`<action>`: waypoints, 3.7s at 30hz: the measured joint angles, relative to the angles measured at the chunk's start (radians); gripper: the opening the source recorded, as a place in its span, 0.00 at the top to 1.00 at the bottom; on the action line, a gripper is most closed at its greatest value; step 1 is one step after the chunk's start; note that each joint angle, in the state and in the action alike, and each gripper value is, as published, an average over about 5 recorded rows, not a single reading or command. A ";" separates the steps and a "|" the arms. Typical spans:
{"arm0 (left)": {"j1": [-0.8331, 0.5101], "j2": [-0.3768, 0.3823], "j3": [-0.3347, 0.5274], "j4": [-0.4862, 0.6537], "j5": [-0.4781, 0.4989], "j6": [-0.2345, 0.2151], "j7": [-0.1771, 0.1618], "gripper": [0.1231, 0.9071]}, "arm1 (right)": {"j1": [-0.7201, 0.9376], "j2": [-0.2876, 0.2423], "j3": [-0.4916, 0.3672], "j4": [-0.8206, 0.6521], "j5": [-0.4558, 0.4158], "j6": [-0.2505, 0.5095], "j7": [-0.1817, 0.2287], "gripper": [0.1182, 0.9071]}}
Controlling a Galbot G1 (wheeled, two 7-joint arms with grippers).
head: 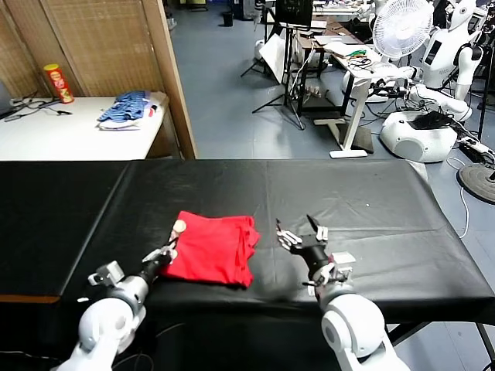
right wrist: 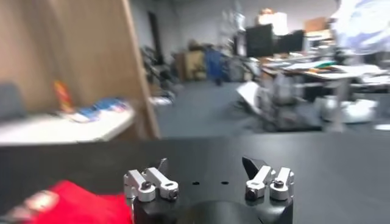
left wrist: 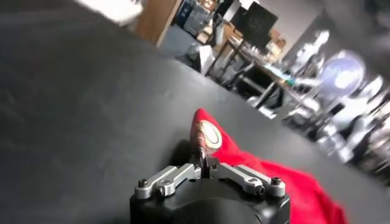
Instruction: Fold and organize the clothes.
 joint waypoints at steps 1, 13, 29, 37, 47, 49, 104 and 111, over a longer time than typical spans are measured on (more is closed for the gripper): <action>0.004 0.005 -0.001 -0.006 0.073 -0.005 -0.002 0.98 | -0.006 0.001 0.004 0.003 -0.017 -0.008 0.001 0.14; 0.057 0.150 -0.092 -0.069 0.844 -0.044 0.007 0.98 | -0.053 0.004 0.040 0.032 -0.085 -0.028 -0.011 0.14; 0.072 0.139 0.072 -0.182 0.631 -0.085 0.038 0.98 | -0.088 0.003 0.060 0.032 -0.089 -0.026 -0.034 0.14; 0.026 0.052 0.262 -0.108 0.598 -0.173 0.029 0.95 | -0.086 -0.035 0.059 0.032 -0.002 -0.063 -0.112 0.14; 0.071 0.089 0.272 -0.143 0.548 -0.364 0.181 0.27 | -0.002 -0.041 -0.031 -0.048 0.212 -0.120 -0.108 0.14; 0.079 0.096 0.260 -0.161 0.527 -0.383 0.186 0.19 | 0.028 -0.027 -0.057 -0.078 0.254 -0.124 -0.088 0.14; 0.375 0.118 0.059 -0.252 0.299 -0.259 -0.017 0.14 | -0.402 -0.170 0.062 0.057 -0.184 0.443 -0.061 0.14; 0.463 0.150 0.020 -0.322 0.211 -0.166 -0.065 0.14 | -0.613 -0.104 0.066 0.161 -0.152 0.388 0.045 0.14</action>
